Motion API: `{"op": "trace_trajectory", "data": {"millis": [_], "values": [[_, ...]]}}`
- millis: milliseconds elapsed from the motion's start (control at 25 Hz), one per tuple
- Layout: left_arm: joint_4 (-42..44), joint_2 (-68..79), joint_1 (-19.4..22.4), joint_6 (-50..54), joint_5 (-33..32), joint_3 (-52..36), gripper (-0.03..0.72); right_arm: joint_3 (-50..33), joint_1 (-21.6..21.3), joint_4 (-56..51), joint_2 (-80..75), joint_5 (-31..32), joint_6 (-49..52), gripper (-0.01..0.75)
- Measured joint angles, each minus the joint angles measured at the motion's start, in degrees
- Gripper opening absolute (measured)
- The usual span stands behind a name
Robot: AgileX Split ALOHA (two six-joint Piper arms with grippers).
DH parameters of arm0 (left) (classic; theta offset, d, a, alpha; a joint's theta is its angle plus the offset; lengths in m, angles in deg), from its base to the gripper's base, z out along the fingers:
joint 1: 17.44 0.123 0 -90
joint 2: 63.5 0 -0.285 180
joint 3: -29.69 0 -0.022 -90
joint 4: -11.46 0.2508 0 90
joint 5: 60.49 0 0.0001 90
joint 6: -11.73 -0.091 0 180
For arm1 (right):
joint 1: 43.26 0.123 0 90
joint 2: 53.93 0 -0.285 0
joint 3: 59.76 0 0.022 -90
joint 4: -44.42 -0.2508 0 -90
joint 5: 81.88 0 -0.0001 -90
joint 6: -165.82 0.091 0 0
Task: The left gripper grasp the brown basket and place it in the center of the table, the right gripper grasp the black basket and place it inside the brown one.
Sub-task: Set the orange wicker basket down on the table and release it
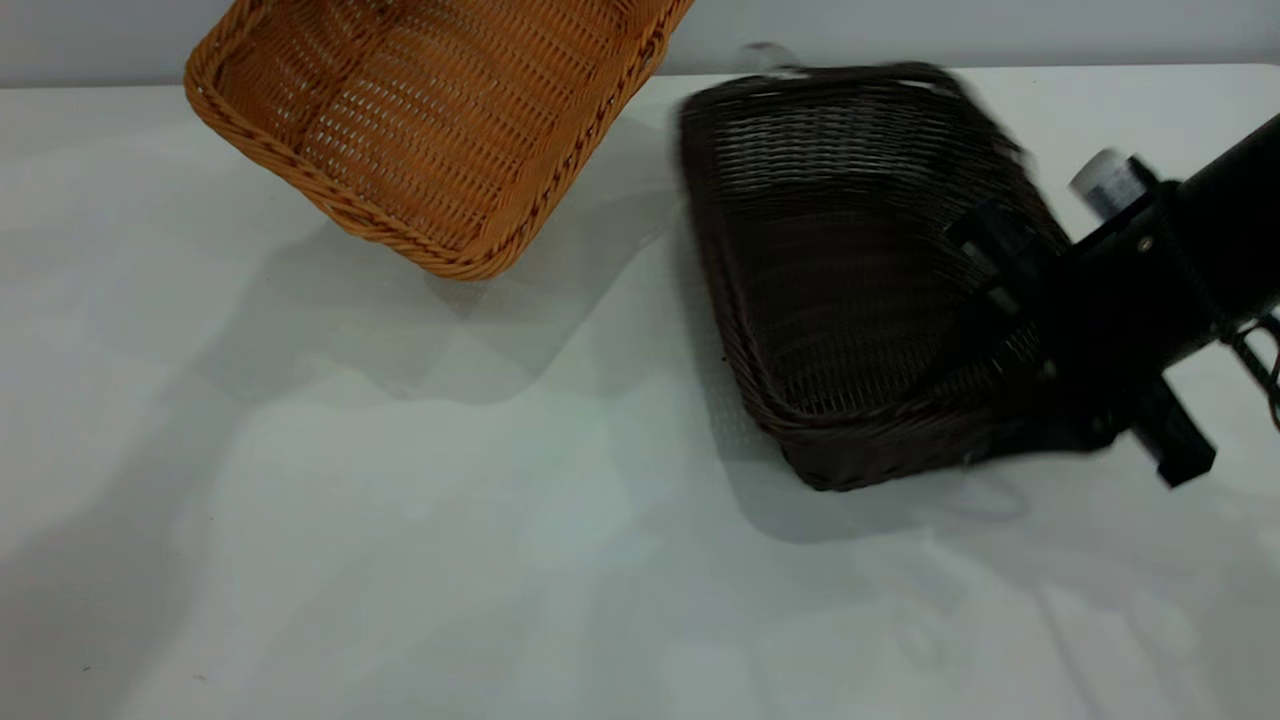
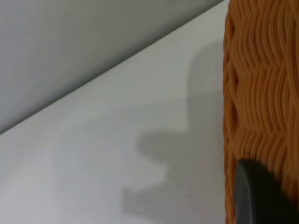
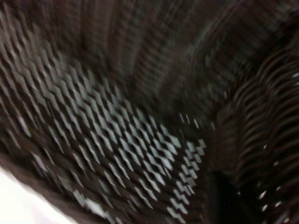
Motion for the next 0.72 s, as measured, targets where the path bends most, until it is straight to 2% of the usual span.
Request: {"op": "trace_trajectory", "data": {"millis": [80, 120, 440, 520, 600, 720], "values": [[0.1, 0.0, 0.0, -0.1, -0.6, 0.0, 0.079, 0.8, -3.6, -0.3, 0.0, -0.4, -2.1, 0.116], [0.2, 0.0, 0.1, -0.2, -1.3, 0.0, 0.079, 1.3, -5.9, 0.1, 0.0, -0.5, -3.3, 0.099], [-1.2, -0.3, -0.1, -3.4, -5.8, 0.0, 0.079, 9.3, -26.1, 3.7, 0.4, 3.2, -11.8, 0.093], [-4.0, -0.3, -0.6, -9.1, -9.0, 0.0, 0.079, 12.8, -30.4, 6.5, 2.1, 5.5, -11.9, 0.093], [-8.9, -0.1, -1.8, -19.3, -13.7, 0.0, 0.079, 16.0, -33.5, 10.1, 3.7, 8.0, -11.8, 0.093], [-16.0, 0.5, -4.7, -36.8, -20.8, 0.0, 0.079, 20.6, -36.1, 16.0, 5.6, 14.0, -10.4, 0.093]]}}
